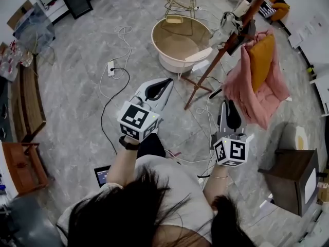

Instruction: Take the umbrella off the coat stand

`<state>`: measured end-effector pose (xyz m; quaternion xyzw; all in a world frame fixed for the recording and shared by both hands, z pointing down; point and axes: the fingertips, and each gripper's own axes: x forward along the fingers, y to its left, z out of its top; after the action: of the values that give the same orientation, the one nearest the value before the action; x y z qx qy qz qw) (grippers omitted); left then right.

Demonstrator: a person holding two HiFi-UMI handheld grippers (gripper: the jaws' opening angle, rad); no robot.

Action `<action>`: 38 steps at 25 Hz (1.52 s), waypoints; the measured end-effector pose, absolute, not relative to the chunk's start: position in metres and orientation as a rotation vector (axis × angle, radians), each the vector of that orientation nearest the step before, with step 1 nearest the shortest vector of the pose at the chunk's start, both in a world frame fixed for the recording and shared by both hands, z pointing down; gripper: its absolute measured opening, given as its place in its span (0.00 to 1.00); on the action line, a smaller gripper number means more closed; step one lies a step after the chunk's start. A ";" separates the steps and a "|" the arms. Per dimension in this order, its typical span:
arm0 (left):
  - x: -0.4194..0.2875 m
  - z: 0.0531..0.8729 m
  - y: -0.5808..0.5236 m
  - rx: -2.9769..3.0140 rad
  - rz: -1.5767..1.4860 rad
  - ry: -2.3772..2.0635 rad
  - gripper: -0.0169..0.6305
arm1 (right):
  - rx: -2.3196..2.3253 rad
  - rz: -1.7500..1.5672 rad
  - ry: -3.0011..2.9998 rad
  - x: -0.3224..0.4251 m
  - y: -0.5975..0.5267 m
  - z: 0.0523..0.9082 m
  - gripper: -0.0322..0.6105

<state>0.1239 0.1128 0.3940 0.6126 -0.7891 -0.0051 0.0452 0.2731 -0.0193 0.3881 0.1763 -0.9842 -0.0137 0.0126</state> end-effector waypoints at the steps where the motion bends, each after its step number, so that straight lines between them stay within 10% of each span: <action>1: 0.113 0.392 0.109 1.882 -0.014 -2.405 0.12 | 0.558 -0.045 -3.068 0.262 -0.023 0.386 0.16; 38: -0.084 0.408 0.050 2.034 0.006 -2.266 0.12 | 0.824 0.005 -2.989 0.078 -0.089 0.393 0.43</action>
<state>-0.0844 0.0496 0.4079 0.6671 -0.7434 0.0018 0.0485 0.0777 -0.0893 0.3926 0.2656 -0.9639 0.0015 0.0206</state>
